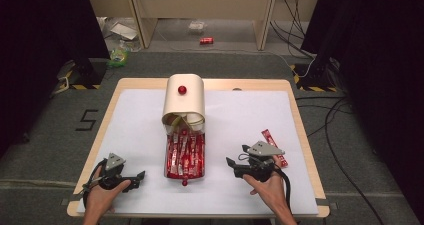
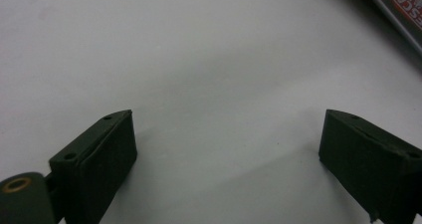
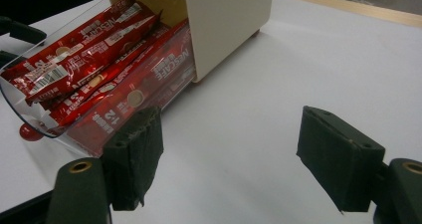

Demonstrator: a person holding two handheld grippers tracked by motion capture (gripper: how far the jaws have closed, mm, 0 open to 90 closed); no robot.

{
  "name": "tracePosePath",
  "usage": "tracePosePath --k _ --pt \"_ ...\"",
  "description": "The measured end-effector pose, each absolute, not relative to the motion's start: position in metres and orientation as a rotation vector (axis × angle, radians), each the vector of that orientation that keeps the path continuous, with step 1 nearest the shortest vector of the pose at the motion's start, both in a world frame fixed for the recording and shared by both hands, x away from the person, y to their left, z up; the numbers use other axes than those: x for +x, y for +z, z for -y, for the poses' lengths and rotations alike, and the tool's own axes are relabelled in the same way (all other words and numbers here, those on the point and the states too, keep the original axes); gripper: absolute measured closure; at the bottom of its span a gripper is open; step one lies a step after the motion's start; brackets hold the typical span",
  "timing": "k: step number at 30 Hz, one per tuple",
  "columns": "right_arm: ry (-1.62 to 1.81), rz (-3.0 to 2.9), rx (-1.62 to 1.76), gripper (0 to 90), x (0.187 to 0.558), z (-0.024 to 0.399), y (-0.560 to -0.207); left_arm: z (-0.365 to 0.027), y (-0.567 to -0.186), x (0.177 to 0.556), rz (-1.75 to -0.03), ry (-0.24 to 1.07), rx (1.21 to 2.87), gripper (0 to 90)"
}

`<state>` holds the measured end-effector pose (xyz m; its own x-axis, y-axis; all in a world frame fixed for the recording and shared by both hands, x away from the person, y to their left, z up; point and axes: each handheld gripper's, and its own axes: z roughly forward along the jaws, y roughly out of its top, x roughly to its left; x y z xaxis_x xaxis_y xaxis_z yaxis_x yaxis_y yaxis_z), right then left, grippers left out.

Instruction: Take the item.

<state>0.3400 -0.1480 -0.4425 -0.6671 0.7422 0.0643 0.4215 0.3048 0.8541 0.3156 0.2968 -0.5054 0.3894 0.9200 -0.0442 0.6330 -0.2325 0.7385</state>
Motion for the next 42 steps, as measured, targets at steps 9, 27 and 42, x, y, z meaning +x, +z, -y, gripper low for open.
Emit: tracePosePath --k 9,27,42 --pt "1.316 -2.262 1.022 26.6 0.335 0.141 -0.446 -0.297 -0.505 0.316 -1.329 0.535 1.965 7.3" --pt "1.350 -2.309 0.966 25.9 0.321 0.125 -0.448 -0.297 -0.505 0.316 -1.329 0.534 1.965 7.2" --pt "1.366 -2.366 0.908 19.3 0.314 0.112 -0.452 -0.297 -0.505 0.316 -1.329 0.534 1.966 7.3"
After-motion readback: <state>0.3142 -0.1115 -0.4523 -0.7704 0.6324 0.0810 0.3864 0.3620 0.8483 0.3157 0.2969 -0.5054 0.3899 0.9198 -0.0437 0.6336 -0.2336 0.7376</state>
